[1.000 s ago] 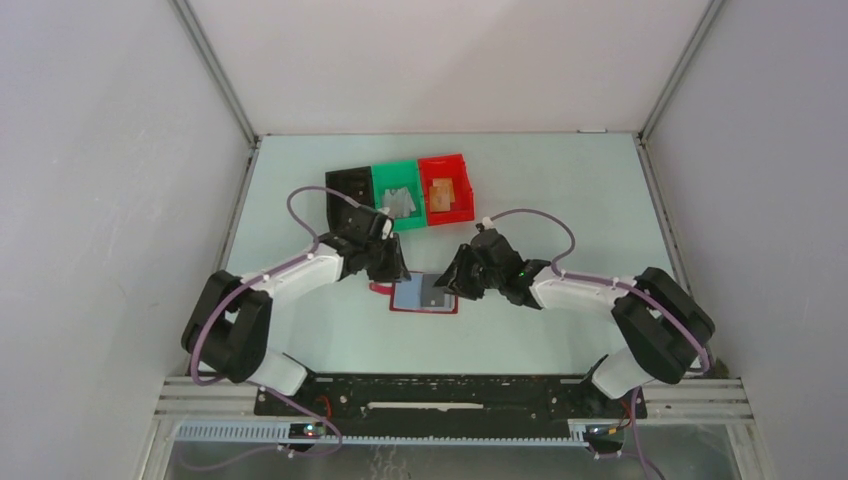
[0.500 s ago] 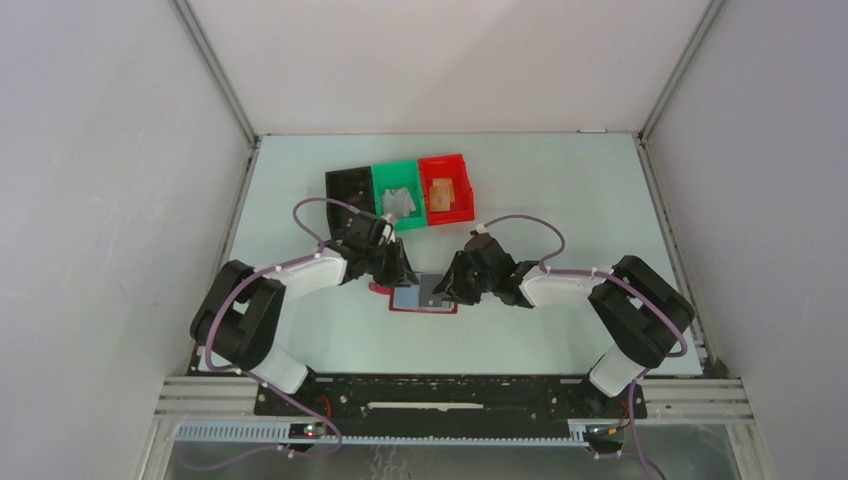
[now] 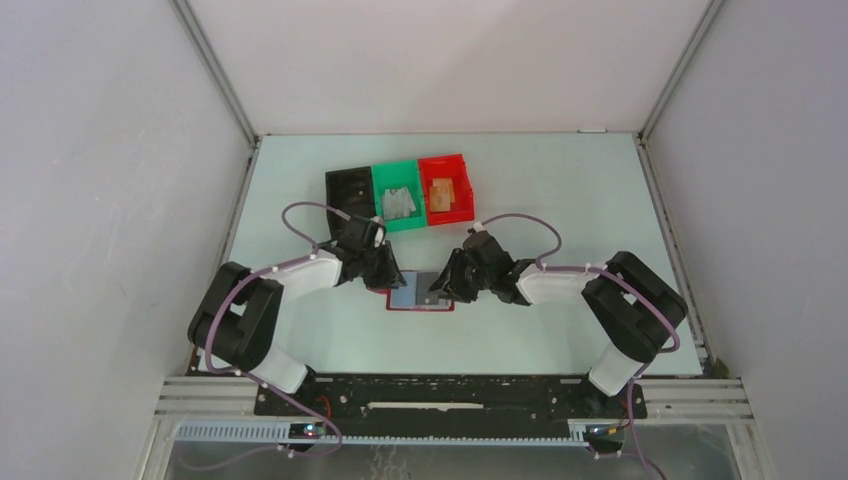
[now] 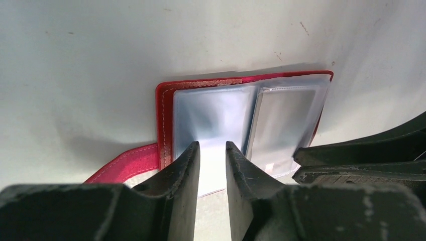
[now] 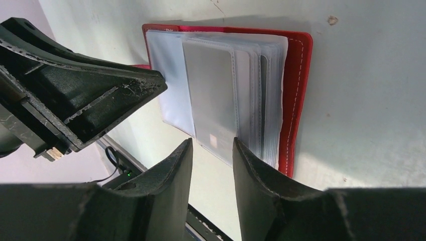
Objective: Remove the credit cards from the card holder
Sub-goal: Remove the credit card from the card holder.
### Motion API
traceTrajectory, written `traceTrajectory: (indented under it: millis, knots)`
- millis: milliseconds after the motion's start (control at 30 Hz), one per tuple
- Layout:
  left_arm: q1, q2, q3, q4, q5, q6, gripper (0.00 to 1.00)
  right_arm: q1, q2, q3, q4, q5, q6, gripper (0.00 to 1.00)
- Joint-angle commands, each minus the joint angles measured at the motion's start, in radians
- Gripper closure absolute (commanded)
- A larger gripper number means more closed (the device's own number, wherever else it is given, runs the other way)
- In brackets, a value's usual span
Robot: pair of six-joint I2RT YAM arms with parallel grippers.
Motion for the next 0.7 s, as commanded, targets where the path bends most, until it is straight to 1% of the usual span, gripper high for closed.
traceTrajectory:
  millis: [0,167,467,533,667]
  knots:
    - [0.013,-0.002,-0.031,-0.005,-0.047,0.0,0.69,-0.005,0.052,0.011,0.022,0.0,0.006,0.55]
    - [0.012,0.054,-0.048,0.032,0.001,-0.009,0.7,-0.005,0.039,0.011,0.095,-0.049,0.015,0.56]
    - [0.012,0.082,-0.058,0.052,0.021,-0.003,0.71,-0.004,0.023,0.011,0.21,-0.115,0.038,0.56]
    - [0.013,0.084,-0.058,0.052,0.021,0.0,0.71,-0.004,0.01,0.011,0.188,-0.104,0.036,0.56]
    - [0.013,0.086,-0.058,0.052,0.024,0.002,0.71,-0.007,-0.021,0.011,0.064,-0.011,0.017,0.56]
